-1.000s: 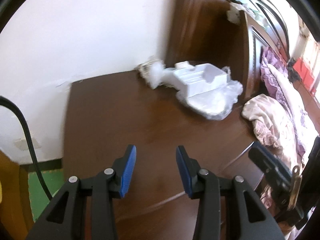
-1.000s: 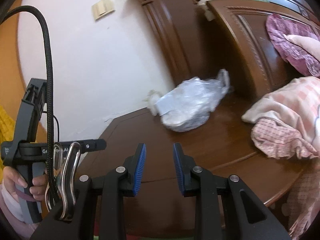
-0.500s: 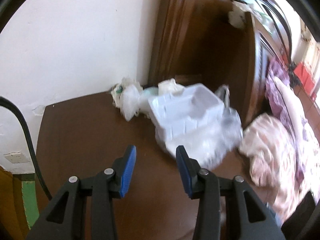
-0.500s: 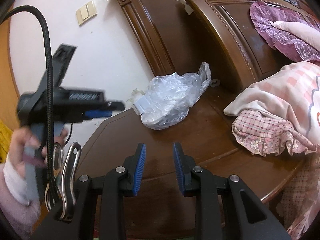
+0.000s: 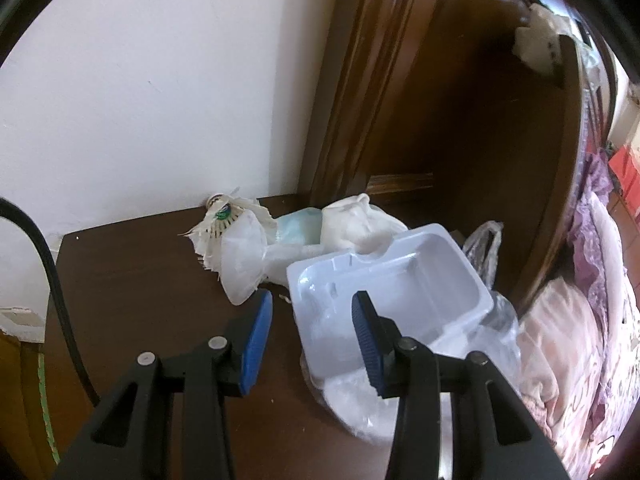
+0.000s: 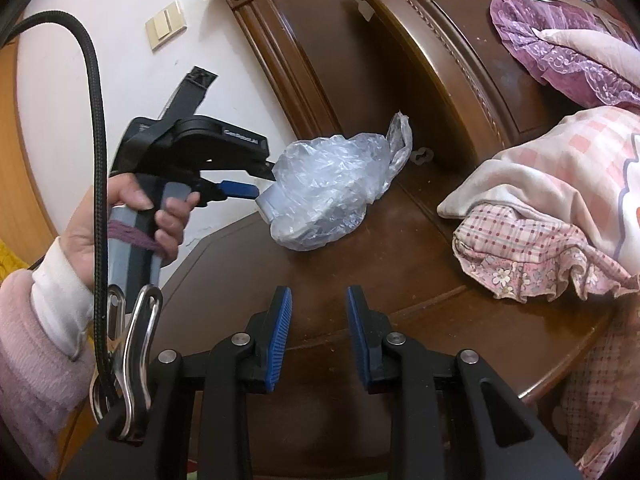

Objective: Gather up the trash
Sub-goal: 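Grasp the white plastic tray with the left gripper, then grasp the clear plastic bag with the right gripper while the left gripper holds the tray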

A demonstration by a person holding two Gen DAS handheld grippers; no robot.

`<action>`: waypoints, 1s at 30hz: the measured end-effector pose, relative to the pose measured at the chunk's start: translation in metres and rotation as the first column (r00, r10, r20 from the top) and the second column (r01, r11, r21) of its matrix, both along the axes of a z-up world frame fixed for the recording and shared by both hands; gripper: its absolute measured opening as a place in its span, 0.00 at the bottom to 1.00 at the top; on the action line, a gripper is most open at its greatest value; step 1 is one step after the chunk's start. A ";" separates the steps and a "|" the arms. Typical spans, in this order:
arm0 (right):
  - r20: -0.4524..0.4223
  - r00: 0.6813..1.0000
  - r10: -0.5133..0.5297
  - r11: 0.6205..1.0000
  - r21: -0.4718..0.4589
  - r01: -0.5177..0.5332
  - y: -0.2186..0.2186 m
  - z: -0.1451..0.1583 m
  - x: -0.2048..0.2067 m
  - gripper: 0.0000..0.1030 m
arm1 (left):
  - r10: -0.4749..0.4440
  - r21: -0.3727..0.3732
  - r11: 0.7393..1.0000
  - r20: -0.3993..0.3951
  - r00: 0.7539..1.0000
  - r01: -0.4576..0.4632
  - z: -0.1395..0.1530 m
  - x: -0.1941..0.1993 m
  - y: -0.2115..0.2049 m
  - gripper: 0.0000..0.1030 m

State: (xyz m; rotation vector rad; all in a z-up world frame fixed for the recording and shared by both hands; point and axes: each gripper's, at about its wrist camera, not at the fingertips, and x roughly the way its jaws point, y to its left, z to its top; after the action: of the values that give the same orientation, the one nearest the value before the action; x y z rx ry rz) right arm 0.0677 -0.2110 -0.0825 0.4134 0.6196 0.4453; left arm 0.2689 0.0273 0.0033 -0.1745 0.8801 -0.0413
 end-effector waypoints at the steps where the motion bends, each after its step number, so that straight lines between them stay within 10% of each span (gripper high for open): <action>1: 0.000 1.000 0.001 1.000 0.001 -0.001 -0.001 0.000 -0.001 0.28 | 0.003 0.005 1.000 -0.005 1.000 -0.003 -0.002 0.002 -0.001 0.42; 11: -0.006 1.000 -0.012 1.000 -0.001 0.012 -0.002 0.002 -0.004 0.28 | -0.002 0.031 1.000 -0.053 0.999 0.004 -0.021 0.022 -0.017 0.42; 13: -0.005 1.000 -0.011 1.000 -0.003 0.011 -0.001 0.003 -0.005 0.28 | 0.004 0.031 1.000 -0.055 0.998 -0.002 -0.024 0.022 -0.018 0.27; 30: -0.001 1.000 -0.026 0.999 -0.020 0.026 0.005 0.004 -0.008 0.29 | 0.051 -0.072 0.996 0.015 0.999 -0.050 -0.010 -0.002 0.014 0.11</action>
State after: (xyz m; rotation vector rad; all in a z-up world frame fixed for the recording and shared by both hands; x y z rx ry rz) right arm 0.0602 -0.2065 -0.0781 0.4018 0.6189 0.4139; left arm 0.2668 0.0418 -0.0064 -0.2629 0.8574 -0.0272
